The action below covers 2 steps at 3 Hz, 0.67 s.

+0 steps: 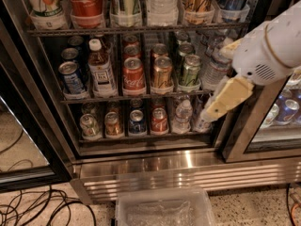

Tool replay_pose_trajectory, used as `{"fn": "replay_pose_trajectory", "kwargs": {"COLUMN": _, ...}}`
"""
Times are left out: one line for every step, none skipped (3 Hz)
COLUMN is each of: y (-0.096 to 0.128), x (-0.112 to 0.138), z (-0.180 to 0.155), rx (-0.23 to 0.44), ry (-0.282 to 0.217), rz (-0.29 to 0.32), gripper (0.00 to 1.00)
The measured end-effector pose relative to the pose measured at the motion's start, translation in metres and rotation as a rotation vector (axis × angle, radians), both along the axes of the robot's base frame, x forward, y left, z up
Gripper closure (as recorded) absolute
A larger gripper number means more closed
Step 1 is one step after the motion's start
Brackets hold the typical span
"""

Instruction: Pick orange can from middle shelf of fridge

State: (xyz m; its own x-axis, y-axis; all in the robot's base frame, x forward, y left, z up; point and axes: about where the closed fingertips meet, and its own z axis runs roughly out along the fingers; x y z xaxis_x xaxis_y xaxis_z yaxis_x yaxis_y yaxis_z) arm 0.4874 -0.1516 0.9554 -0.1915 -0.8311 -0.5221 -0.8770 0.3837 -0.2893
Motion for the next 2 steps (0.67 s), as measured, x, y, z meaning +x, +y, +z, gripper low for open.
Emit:
{"fn": "replay_pose_trajectory", "kwargs": {"y": 0.052, "x": -0.002, "z": -0.028, "rx": 0.168, "ry": 0.007, "rz": -0.021, "gripper": 0.0}}
{"fn": "replay_pose_trajectory", "kwargs": {"y": 0.103, "x": 0.001, "z": -0.064, "rx": 0.296, "ry": 0.029, "rz": -0.038, "gripper": 0.0}}
